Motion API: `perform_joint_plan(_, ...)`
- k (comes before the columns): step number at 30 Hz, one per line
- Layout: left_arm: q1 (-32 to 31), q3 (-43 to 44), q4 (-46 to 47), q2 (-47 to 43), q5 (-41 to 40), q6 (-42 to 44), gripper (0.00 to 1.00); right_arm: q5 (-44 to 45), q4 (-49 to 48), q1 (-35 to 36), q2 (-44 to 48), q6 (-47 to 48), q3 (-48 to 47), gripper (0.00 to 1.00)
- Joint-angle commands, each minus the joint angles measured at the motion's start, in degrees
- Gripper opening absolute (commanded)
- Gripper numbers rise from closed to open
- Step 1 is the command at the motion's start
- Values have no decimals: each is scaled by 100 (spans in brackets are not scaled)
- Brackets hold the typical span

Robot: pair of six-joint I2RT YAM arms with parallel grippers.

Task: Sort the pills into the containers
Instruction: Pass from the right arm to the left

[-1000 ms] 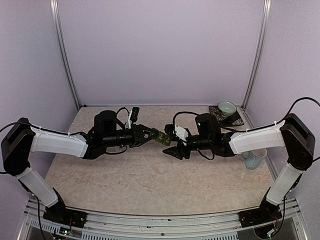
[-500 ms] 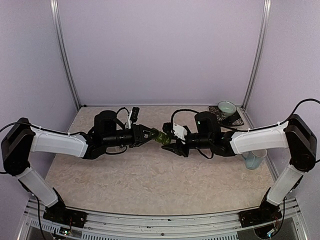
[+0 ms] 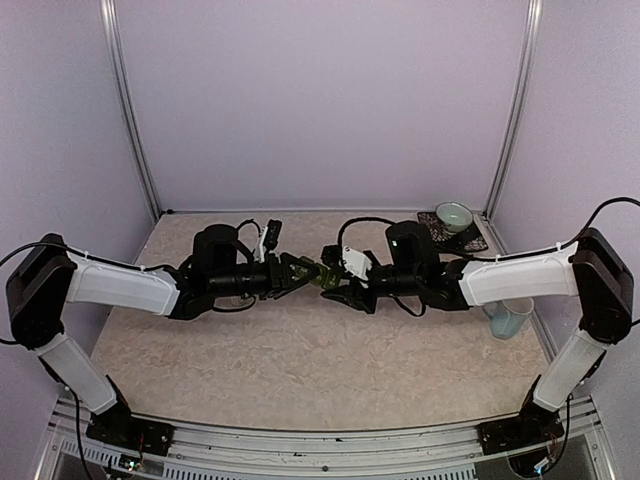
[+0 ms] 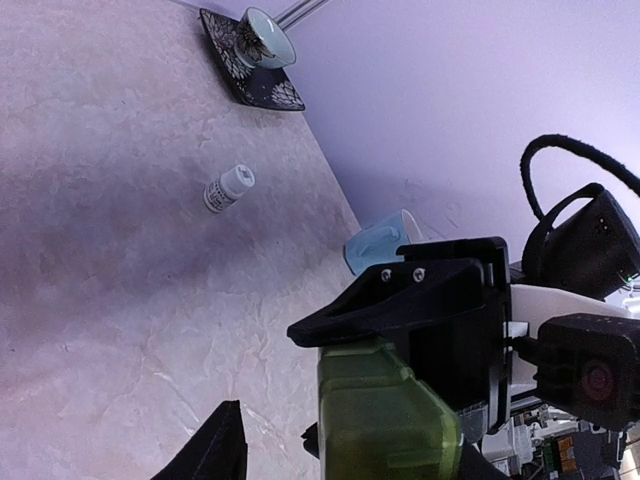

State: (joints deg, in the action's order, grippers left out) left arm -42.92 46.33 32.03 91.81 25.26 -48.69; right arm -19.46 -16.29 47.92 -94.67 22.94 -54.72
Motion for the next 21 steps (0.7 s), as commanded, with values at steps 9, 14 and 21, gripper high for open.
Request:
perform_joint_plan(9,-120,225,-233,115,-105,234,42,188,310,159,-45,52,-360,25)
perform_joint_plan(14,-134,221,-217,127,-119,246,30,229,322,188,-82,62,-366,25)
perform_joint_plan(21,-142,226,-207,152,-118,246,16,317,372,216,-96,92,-381,31)
